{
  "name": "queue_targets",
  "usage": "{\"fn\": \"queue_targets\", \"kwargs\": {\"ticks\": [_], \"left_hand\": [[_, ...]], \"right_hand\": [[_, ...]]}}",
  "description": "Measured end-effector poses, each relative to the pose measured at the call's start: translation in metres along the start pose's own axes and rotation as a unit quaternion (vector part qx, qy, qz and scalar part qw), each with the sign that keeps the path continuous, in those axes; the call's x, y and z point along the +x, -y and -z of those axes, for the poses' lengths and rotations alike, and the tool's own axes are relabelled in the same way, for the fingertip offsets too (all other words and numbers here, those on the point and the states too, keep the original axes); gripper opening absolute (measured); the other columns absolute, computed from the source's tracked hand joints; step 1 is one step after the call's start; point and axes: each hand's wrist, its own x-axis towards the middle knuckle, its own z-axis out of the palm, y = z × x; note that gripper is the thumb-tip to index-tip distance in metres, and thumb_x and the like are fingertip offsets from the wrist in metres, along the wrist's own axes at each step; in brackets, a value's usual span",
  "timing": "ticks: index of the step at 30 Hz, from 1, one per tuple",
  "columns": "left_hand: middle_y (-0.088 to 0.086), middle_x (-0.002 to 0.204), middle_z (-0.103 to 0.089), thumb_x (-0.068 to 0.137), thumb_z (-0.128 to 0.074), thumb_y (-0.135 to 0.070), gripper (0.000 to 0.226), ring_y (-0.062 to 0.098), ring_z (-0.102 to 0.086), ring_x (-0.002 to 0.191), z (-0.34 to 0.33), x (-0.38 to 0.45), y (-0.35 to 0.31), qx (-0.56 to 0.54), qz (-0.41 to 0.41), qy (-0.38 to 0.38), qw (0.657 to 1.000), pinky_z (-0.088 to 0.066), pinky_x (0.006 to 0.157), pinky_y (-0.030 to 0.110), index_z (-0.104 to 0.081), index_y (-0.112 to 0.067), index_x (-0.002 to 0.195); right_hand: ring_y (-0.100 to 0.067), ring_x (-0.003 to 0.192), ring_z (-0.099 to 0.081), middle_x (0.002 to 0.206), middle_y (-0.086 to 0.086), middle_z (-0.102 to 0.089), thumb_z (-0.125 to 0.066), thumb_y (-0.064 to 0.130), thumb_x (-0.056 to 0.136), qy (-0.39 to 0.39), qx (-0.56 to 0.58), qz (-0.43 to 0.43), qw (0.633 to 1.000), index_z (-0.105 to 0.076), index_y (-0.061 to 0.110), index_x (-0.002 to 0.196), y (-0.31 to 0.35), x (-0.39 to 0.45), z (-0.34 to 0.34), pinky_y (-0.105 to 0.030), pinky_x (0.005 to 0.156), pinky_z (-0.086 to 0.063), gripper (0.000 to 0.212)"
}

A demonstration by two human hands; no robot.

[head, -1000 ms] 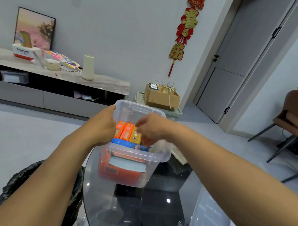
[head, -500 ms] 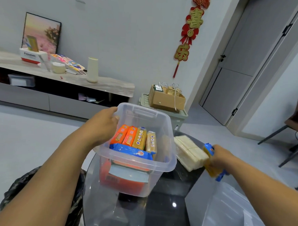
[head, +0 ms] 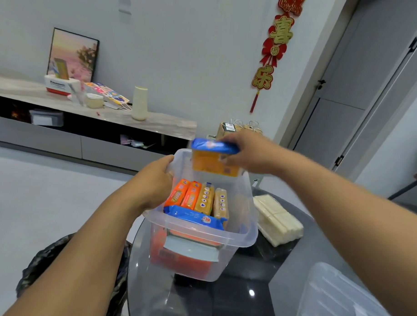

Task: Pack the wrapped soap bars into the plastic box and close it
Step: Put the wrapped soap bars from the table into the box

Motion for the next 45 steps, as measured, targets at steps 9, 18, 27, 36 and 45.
{"fn": "queue_targets", "kwargs": {"ticks": [9,18,27,36,45], "left_hand": [[-0.001,0.158,-0.022,0.098,-0.045,-0.012,0.057,0.02,-0.029,0.14,-0.002,-0.002,-0.008,0.182,-0.073,0.035,0.98,-0.033,0.106,0.034,-0.024,-0.024,0.15],[-0.003,0.153,-0.029,0.1,-0.043,-0.02,0.046,0.017,-0.032,0.137,0.0,-0.007,-0.015,0.167,-0.092,0.067,0.979,-0.035,0.103,0.033,-0.034,-0.024,0.145],[-0.01,0.161,-0.01,0.1,-0.041,-0.025,0.056,0.018,-0.022,0.145,-0.002,-0.003,-0.012,0.137,-0.062,0.07,0.986,-0.027,0.111,0.036,-0.019,-0.03,0.152],[-0.011,0.154,-0.031,0.093,-0.023,-0.062,0.064,0.005,-0.042,0.127,0.002,-0.022,-0.022,-0.029,-0.027,0.067,0.997,-0.029,0.102,0.03,-0.021,-0.033,0.15],[-0.014,0.141,-0.044,0.09,-0.014,-0.069,0.067,0.005,-0.042,0.128,0.003,-0.033,-0.026,-0.138,-0.044,0.072,0.987,-0.025,0.093,0.025,-0.031,-0.037,0.147]], "right_hand": [[-0.029,0.108,-0.057,0.121,-0.009,-0.057,-0.075,0.039,0.085,-0.114,-0.229,-0.072,0.964,-0.056,0.017,0.123,-0.012,0.048,-0.097,-0.04,0.085,-0.051,0.048],[-0.024,0.094,-0.058,0.116,-0.006,-0.069,-0.061,0.039,0.092,-0.25,0.059,-0.226,0.94,-0.063,0.018,0.114,-0.081,0.004,-0.036,-0.035,0.075,-0.045,0.03],[-0.029,0.114,-0.056,0.136,-0.006,-0.055,-0.085,0.059,0.052,0.069,0.051,-0.392,0.916,-0.023,0.035,0.152,-0.159,-0.049,-0.12,-0.044,0.095,-0.053,0.121],[-0.03,0.094,-0.068,0.121,-0.007,-0.063,-0.078,0.064,0.056,-0.076,0.161,-0.299,0.938,-0.045,0.025,0.144,-0.105,-0.045,0.004,-0.047,0.082,-0.06,0.102],[-0.027,0.088,-0.073,0.103,-0.011,-0.075,-0.07,0.065,0.072,0.179,0.026,-0.178,0.967,-0.065,0.025,0.103,0.044,-0.039,0.023,-0.042,0.083,-0.059,0.05]]}}
